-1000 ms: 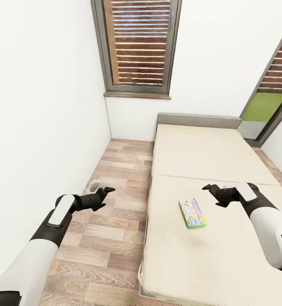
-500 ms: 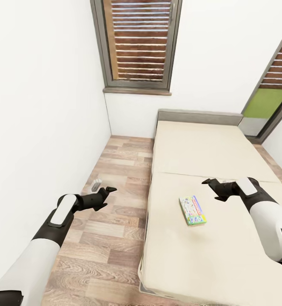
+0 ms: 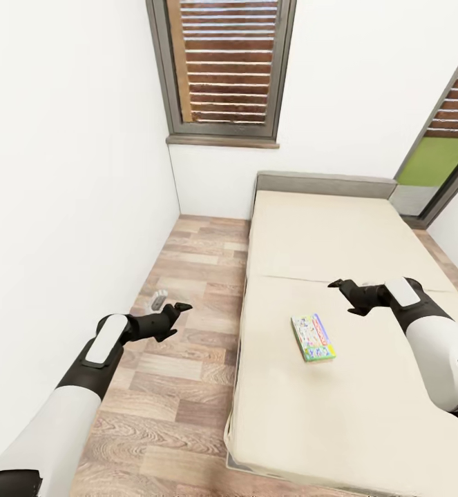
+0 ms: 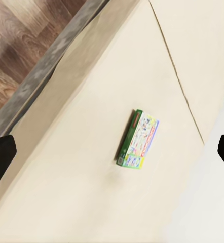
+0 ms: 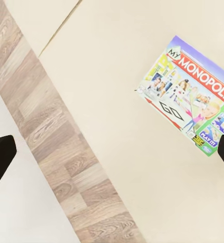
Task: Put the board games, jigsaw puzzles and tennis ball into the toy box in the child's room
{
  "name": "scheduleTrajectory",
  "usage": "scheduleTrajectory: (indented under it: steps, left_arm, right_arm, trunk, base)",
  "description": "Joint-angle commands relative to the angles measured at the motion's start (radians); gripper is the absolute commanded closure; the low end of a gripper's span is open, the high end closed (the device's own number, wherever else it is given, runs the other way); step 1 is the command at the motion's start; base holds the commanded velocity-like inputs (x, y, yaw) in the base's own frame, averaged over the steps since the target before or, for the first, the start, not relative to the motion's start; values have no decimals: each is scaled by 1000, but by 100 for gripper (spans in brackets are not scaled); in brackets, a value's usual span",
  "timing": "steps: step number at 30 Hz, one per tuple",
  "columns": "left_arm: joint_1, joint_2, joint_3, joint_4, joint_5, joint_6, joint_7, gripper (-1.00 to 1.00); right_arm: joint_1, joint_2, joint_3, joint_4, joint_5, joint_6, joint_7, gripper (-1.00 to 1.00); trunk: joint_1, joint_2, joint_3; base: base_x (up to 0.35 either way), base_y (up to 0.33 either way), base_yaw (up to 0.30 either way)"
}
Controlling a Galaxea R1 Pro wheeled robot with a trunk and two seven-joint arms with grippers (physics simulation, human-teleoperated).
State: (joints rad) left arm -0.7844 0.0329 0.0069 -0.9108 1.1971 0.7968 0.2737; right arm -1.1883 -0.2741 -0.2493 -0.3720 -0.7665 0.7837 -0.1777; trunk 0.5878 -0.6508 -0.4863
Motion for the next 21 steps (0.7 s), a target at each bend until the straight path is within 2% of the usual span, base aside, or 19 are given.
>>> scheduleTrajectory:
  steps: [1,7,9,11,12,14,21]
  left_arm:
    - [-1,0,1,-1,11,3,9,-100]
    - [-5,-3,2,-4,16,4,-1,-100]
    - [-6,-4,1,-7,17,4,-2,-100]
    - [-7,-10,1,-13,18,5,-4,-100]
    - [-7,-10,1,-13,18,5,-4,-100]
    - [-8,-24,1,-25,19,6,-4,-100]
    - [-8,-57,-1,-81,16,22,2,-100]
  right_arm:
    - [-1,0,-4,-1,-10,3,-10,-100]
    - [-6,10,-6,-1,-12,2,-3,-100]
    - [-6,18,-6,-1,-12,2,2,-100]
    - [-6,39,-6,-1,-11,-5,14,-100]
    - [-6,39,-6,-1,-11,-5,14,-100]
    - [-5,55,-6,-1,-11,-16,26,-100]
    - [-4,74,-3,0,-10,-33,45,-100]
  trunk:
    - [0,-1,-3]
    - [0,-1,-13]
    - [0,-1,-16]
    - [0,-1,-19]
    - [0,-1,-21]
    - [0,-1,-24]
    - [0,-1,-35]
  base:
    - [0,0,0]
    - [0,0,0]
    - [0,0,0]
    - [0,0,0]
    - [0,0,0]
    - [0,0,0]
    - [0,0,0]
